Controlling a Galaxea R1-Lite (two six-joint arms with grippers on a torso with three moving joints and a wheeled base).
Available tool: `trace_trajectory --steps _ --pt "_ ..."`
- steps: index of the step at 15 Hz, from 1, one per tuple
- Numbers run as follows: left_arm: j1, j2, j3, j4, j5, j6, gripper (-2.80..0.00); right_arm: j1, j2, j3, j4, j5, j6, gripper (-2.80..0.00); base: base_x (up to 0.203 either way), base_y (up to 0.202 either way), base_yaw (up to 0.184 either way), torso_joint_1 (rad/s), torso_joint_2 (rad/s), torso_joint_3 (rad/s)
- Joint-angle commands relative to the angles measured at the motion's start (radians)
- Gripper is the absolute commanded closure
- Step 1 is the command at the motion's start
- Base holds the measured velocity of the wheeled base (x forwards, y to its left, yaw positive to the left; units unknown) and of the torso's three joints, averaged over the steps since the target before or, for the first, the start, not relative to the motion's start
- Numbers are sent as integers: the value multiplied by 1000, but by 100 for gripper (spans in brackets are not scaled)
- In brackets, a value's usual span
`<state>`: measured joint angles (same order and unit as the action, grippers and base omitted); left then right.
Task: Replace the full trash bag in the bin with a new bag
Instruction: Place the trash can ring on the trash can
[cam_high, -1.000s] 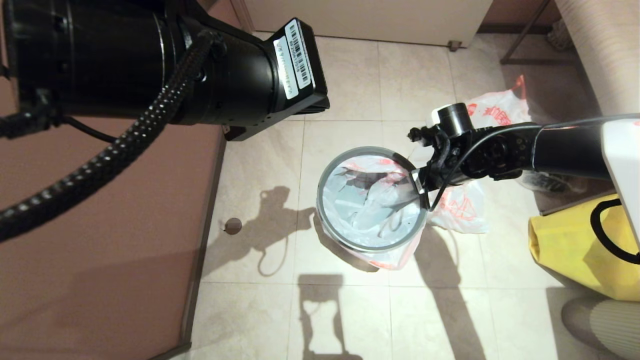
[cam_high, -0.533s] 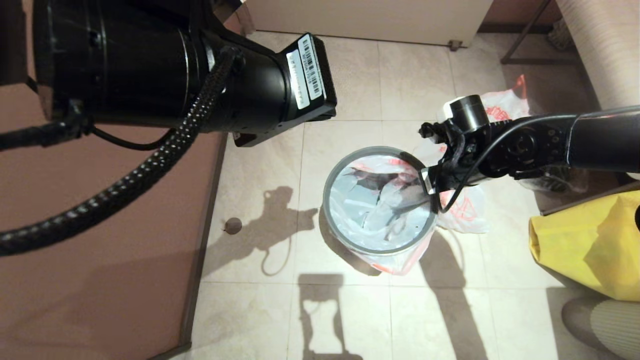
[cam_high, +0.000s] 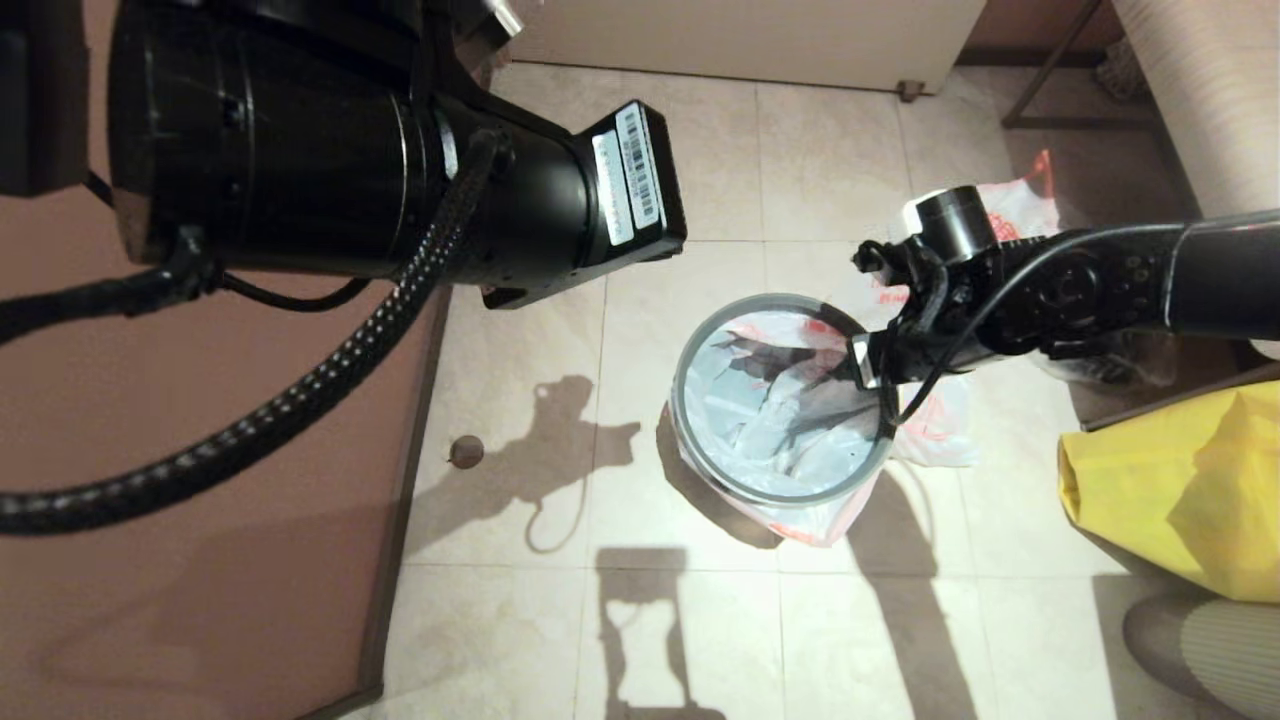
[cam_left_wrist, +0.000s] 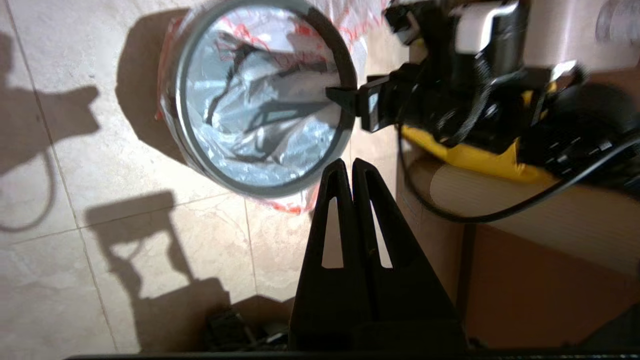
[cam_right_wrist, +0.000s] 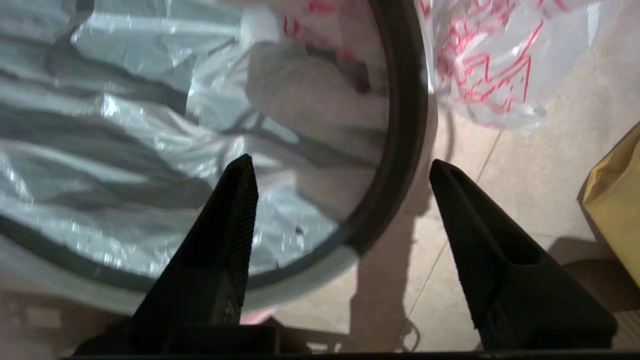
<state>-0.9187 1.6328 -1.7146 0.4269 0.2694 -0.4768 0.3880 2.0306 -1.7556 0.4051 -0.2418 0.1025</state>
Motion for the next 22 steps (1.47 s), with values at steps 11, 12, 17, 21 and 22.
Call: trace_trajectory --steps 11,12,17,21,22 --pt "423 396 5 -95 -690 193 0 -193 -75 251 -159 677 109 0 0 0 0 0 0 0" --pt "429 432 18 -152 -696 196 0 -205 -41 251 -187 694 109 0 0 0 0 0 0 0" --pt "416 535 84 -286 -711 212 0 -307 42 255 -276 754 71 0 0 0 0 0 0 0" --pt "429 676 43 -303 -708 251 0 -312 105 245 -316 756 68 0 0 0 0 0 0 0" --pt "429 696 32 -304 -705 253 0 -307 113 245 -329 754 69 0 0 0 0 0 0 0"
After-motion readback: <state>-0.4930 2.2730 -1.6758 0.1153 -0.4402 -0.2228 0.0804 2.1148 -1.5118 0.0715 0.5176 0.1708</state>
